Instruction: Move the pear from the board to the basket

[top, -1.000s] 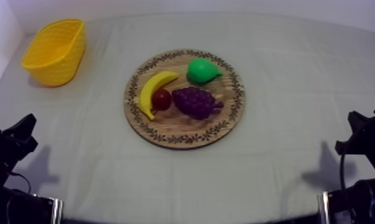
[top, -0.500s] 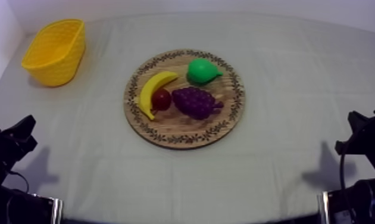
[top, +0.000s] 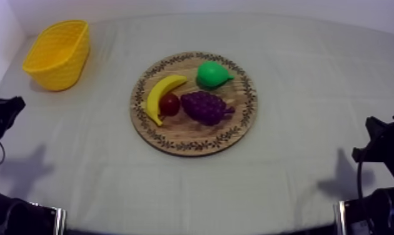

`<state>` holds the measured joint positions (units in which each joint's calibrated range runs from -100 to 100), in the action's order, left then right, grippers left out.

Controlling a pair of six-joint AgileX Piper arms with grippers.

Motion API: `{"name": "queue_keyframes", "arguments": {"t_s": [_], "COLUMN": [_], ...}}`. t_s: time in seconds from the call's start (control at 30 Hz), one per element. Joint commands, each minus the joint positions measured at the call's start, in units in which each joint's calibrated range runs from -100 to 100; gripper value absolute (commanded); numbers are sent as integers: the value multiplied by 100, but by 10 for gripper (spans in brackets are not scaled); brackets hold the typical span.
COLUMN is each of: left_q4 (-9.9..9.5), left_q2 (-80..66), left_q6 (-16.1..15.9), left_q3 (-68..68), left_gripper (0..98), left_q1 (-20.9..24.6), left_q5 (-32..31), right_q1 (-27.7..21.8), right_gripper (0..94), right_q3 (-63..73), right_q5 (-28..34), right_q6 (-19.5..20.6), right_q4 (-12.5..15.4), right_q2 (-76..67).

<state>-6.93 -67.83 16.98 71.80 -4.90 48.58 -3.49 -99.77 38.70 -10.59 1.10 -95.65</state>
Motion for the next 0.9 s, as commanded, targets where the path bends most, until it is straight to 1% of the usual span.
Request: {"name": "queue_keyframes", "arguments": {"t_s": [0.0,0.1,0.27,0.37,0.47,0.6,0.7,0.87], "left_q4": [-55,-111,-187,-207,-203,-61,71,274], "left_q2": [972,1724,2892,3566,4230,5034,5480,6015], "left_q6": [270,387,469,433,314,57,-117,-277], "left_q3": [-879,-1556,-2471,-3103,-3811,-4542,-4882,-5201], "left_gripper": [0,0,0,0,0,0,0,0], "left_q1": [-18,-52,-31,77,214,458,546,429], "left_q5": [374,652,824,1061,1437,1757,1902,1971], "right_q1": [-3,-3,-3,-3,-3,-3,-3,-3], "right_gripper": [4,4,4,4,4,4,4,4], "right_q3": [-1,-1,-1,-1,-1,-1,-1,-1], "right_q5": [1,1,1,1,1,1,1,1], "right_q6": [-3,-3,-3,-3,-3,-3,-3,-3], "right_q4": [0,0,0,0,0,0,0,0], "right_q2": [-2,-2,-2,-2,-2,-2,-2,-2]}}
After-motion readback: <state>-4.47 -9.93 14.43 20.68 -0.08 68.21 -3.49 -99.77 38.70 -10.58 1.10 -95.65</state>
